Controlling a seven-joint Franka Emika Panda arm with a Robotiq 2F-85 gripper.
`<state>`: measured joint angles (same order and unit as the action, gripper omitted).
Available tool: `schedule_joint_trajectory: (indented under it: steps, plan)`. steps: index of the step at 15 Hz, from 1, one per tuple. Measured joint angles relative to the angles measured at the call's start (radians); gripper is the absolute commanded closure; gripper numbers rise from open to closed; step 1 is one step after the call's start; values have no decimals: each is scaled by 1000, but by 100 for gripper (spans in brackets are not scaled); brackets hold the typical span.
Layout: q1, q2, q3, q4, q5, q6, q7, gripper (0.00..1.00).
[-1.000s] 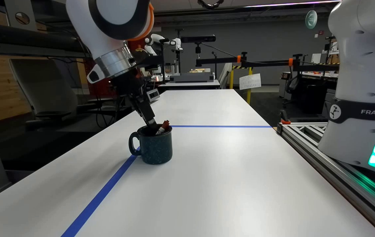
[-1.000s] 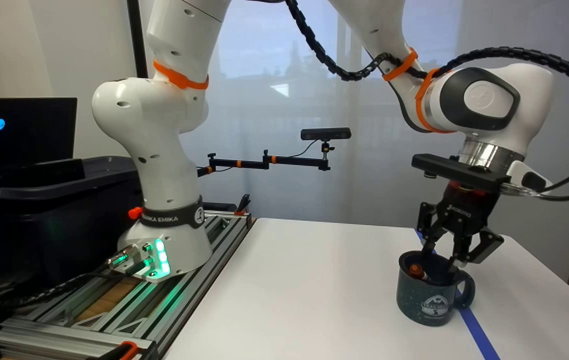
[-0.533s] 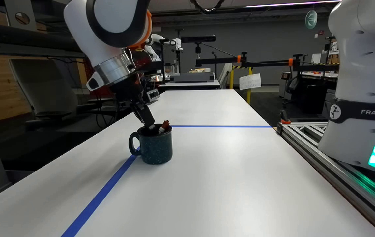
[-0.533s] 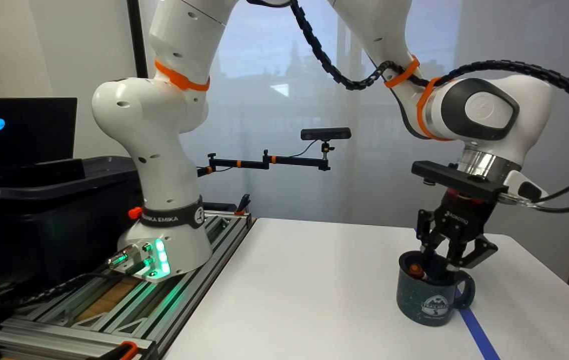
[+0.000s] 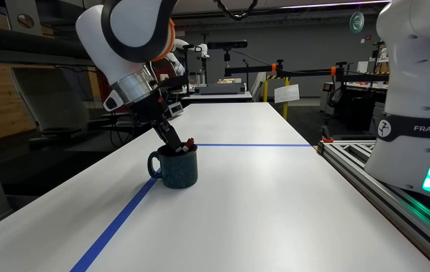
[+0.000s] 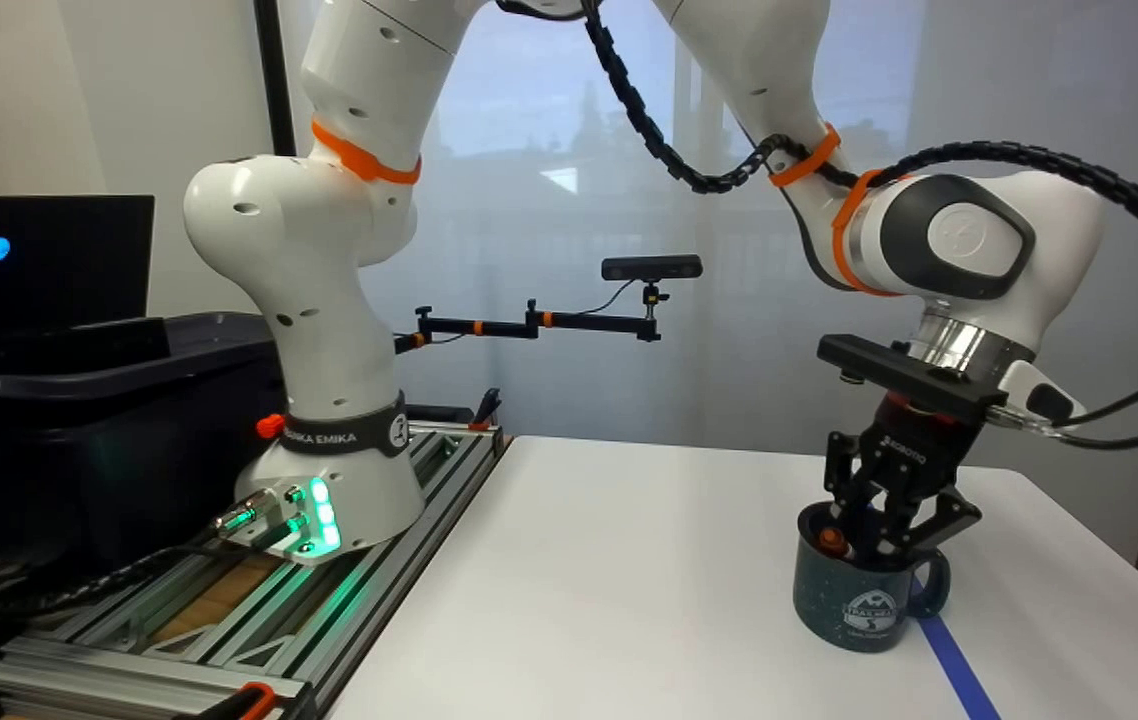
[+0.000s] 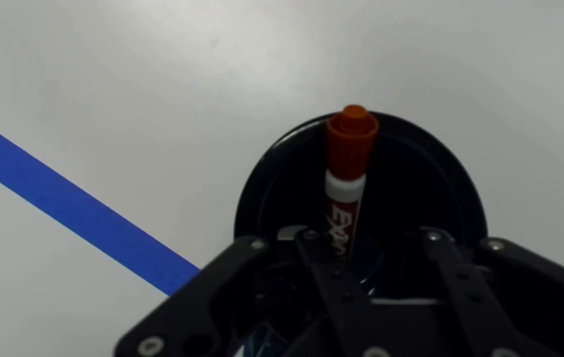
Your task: Pick up the marker from the cup and put it on the table
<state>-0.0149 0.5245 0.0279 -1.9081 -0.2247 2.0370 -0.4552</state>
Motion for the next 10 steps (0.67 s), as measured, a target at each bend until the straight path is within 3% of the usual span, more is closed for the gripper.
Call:
schedule_joint_trajectory:
  steps: [1,2,10]
  plan:
    - [-1,0,0,0,-2,0,0,100]
    - [-1,0,0,0,-5,0,0,95]
    - [3,-105,27,-25,-18,-58,-18,95]
